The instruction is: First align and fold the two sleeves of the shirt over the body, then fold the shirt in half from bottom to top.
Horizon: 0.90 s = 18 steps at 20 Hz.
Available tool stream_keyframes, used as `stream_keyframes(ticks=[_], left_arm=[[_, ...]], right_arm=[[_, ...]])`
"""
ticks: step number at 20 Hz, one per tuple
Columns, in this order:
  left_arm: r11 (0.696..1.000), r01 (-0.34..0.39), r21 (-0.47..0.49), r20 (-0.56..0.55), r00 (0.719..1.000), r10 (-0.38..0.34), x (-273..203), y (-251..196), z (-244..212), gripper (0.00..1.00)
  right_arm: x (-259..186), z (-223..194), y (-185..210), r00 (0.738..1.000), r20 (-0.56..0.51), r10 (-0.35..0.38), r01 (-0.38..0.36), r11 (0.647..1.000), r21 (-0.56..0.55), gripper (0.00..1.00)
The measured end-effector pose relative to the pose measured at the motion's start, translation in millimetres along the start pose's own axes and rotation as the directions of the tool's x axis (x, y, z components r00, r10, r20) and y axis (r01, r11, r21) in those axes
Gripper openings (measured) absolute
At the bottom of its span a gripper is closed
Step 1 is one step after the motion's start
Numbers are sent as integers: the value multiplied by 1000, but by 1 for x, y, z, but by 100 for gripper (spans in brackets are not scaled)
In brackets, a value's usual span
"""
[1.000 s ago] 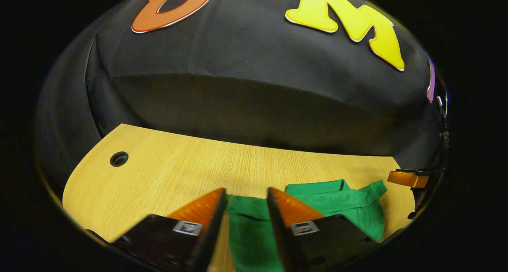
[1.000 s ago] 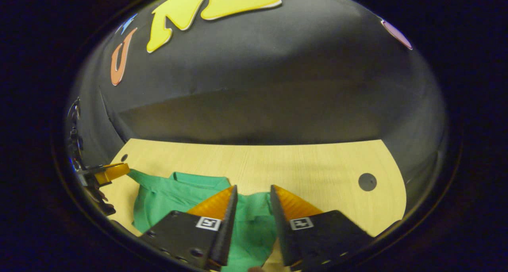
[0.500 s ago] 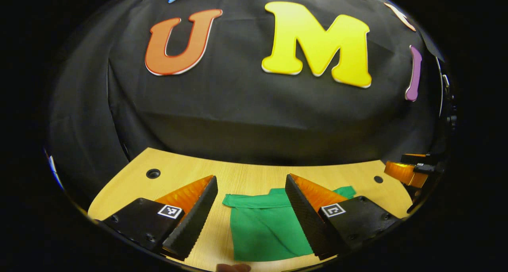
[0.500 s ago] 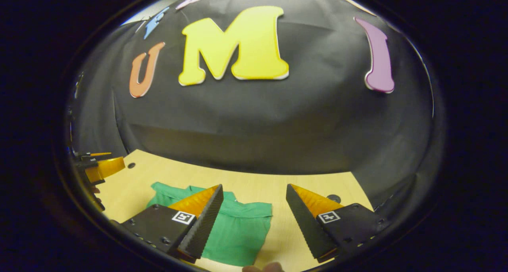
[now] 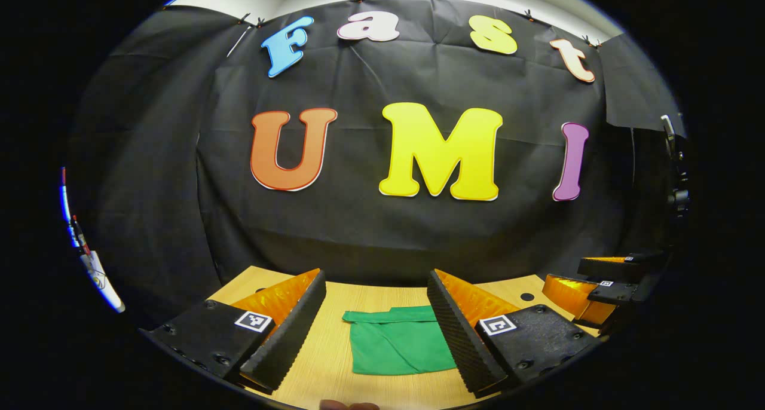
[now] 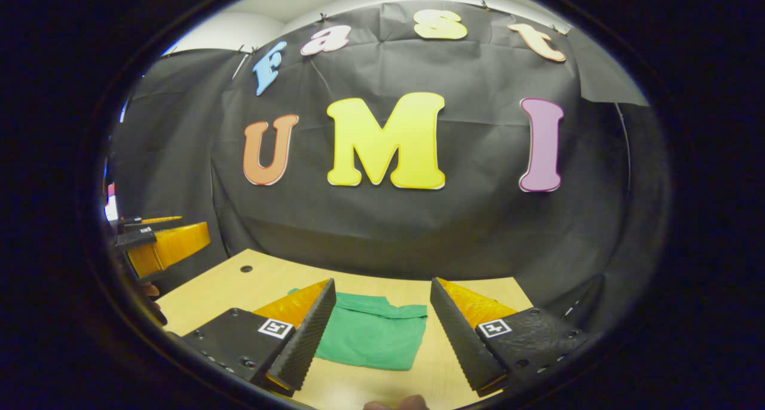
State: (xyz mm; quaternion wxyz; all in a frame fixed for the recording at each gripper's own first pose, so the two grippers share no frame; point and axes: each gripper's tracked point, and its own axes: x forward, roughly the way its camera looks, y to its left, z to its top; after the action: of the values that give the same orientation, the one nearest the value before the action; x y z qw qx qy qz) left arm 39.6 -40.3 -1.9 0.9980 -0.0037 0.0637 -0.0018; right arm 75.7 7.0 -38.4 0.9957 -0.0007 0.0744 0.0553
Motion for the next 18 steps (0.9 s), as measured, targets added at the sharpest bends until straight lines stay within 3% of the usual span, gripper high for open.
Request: stream_keyframes(ticks=[8, 18], left_arm=[[999, 11, -30, 8, 1000, -11, -75, 7, -6, 100], [1000, 16, -15, 28, 999, -15, -99, 30, 9, 100]], right_arm=[[-84, -3, 27, 998, 29, -49, 50, 998, -37, 96], [-119, 9, 52, 995, 71, -70, 74, 996, -49, 97]])
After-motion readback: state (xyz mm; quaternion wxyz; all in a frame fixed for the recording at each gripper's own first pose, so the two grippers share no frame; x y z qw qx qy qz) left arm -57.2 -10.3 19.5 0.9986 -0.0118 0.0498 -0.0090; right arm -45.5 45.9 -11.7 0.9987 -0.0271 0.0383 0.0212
